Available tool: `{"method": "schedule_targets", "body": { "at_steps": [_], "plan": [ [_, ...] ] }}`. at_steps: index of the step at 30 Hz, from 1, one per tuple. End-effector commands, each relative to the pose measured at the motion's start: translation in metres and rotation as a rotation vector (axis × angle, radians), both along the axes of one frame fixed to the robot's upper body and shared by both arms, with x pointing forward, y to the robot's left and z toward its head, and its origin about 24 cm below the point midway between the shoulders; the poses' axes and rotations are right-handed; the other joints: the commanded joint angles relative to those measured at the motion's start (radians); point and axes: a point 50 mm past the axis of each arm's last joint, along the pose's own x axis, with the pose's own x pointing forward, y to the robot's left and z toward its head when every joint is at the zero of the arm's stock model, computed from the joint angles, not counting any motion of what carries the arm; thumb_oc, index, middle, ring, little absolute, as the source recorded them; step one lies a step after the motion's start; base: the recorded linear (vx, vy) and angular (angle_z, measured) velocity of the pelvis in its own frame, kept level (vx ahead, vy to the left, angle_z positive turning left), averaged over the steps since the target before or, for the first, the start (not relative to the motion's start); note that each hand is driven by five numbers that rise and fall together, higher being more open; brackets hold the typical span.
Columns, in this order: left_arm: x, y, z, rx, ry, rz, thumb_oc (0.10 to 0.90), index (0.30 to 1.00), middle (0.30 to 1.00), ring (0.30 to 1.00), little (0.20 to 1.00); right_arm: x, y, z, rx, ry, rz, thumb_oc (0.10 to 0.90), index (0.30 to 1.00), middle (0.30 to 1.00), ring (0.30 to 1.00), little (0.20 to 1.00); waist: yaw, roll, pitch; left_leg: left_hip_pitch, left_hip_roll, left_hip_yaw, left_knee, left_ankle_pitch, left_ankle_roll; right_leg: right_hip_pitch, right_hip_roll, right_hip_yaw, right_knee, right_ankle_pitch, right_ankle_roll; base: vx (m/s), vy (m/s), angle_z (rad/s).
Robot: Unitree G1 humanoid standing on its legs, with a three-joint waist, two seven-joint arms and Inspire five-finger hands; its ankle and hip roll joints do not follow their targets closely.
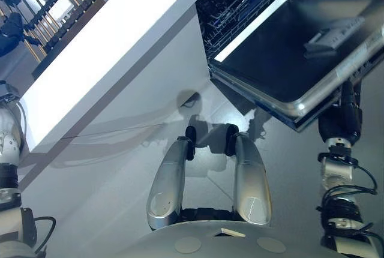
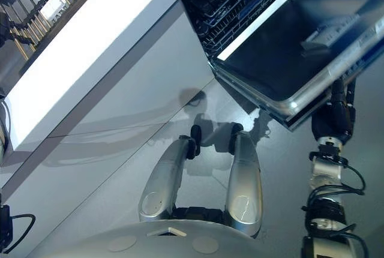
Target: Pick up plates and place into dishwasher.
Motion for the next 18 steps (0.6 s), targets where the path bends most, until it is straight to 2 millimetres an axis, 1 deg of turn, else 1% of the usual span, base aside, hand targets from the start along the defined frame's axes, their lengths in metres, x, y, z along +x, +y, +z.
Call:
{"method": "schedule_targets", "body": {
  "at_steps": [1,3,6,8,11,13,14,15,18],
  "plan": [
    [0.03,-0.073,-0.023,-0.137,-0.141,-0.223,0.8,0.9,0.9,0.9,0.9,0.056,0.17,0.172,-0.481,-0.714,0.733,0.8,0.9,0.9,0.9,0.9,0.055,-0.047,-0.001,0.039,-0.037,0.073,-0.013,-0.049,0.079,0.074,0.063,0.032,-0.061,-0.007,0.006,0.09,0.067,-0.08],
    [0.029,-0.074,-0.028,-0.14,-0.122,-0.23,0.8,0.9,0.9,0.9,0.9,0.058,0.169,0.171,-0.482,-0.683,0.707,0.8,0.9,0.9,0.9,0.9,0.063,-0.049,-0.015,0.071,-0.037,0.068,-0.036,-0.044,0.08,0.107,0.059,0.026,-0.081,-0.007,0.005,0.12,0.074,-0.03],
    [0.026,-0.073,-0.037,-0.15,-0.094,-0.235,0.8,0.9,0.9,0.9,0.9,0.061,0.165,0.163,-0.46,-0.633,0.683,0.8,0.9,0.9,0.9,0.9,0.072,-0.054,-0.039,0.118,-0.038,0.06,-0.074,-0.037,0.081,0.156,0.056,0.018,-0.119,-0.002,0.007,0.13,0.066,0.14],
    [0.024,-0.073,-0.042,-0.154,-0.077,-0.23,0.8,0.9,0.9,0.9,0.9,0.062,0.162,0.155,-0.442,-0.586,0.656,0.8,0.9,0.9,0.9,0.9,0.075,-0.06,-0.055,0.15,-0.039,0.056,-0.103,-0.03,0.082,0.189,0.055,0.015,-0.153,0.005,0.011,0.13,0.066,0.41],
    [0.019,-0.07,-0.052,-0.188,-0.063,-0.219,0.8,0.9,0.9,0.9,0.9,0.067,0.152,0.14,-0.417,-0.491,0.597,0.8,0.9,0.9,0.9,0.9,0.077,-0.066,-0.079,0.195,-0.038,0.056,-0.149,-0.02,0.083,0.234,0.057,0.013,-0.206,0.017,0.02,0.12,0.084,0.42],
    [0.014,-0.068,-0.059,-0.205,-0.056,-0.215,0.8,0.9,0.9,0.9,0.9,0.069,0.142,0.123,-0.4,-0.41,0.555,0.8,0.9,0.9,0.9,0.9,0.076,-0.07,-0.099,0.222,-0.036,0.058,-0.186,-0.011,0.083,0.258,0.058,0.013,-0.243,0.026,0.027,0.09,0.109,0.44],
    [0.01,-0.068,-0.064,-0.204,-0.052,-0.205,0.8,0.9,0.9,0.9,0.9,0.07,0.131,0.107,-0.384,-0.338,0.514,0.8,0.9,0.9,0.9,0.9,0.076,-0.072,-0.113,0.244,-0.035,0.06,-0.215,-0.004,0.085,0.276,0.058,0.013,-0.27,0.032,0.032,0.05,0.108,0.25],
    [0.008,-0.068,-0.066,-0.203,-0.049,-0.203,0.8,0.9,0.9,0.9,0.9,0.069,0.126,0.097,-0.377,-0.301,0.498,0.8,0.9,0.9,0.9,0.9,0.076,-0.073,-0.121,0.25,-0.035,0.061,-0.232,0.007,0.086,0.283,0.059,0.013,-0.288,0.043,0.034,0.07,0.114,0.05],
    [-0.003,-0.066,-0.079,-0.225,-0.032,-0.194,0.8,0.9,0.9,0.9,0.9,0.06,0.098,0.052,-0.341,-0.137,0.426,0.8,0.9,0.9,0.9,0.9,0.075,-0.076,-0.152,0.3,-0.037,0.064,-0.286,0.008,0.091,0.327,0.061,0.014,-0.335,0.044,0.048,0.07,0.083,-0.05]
  ]
}}
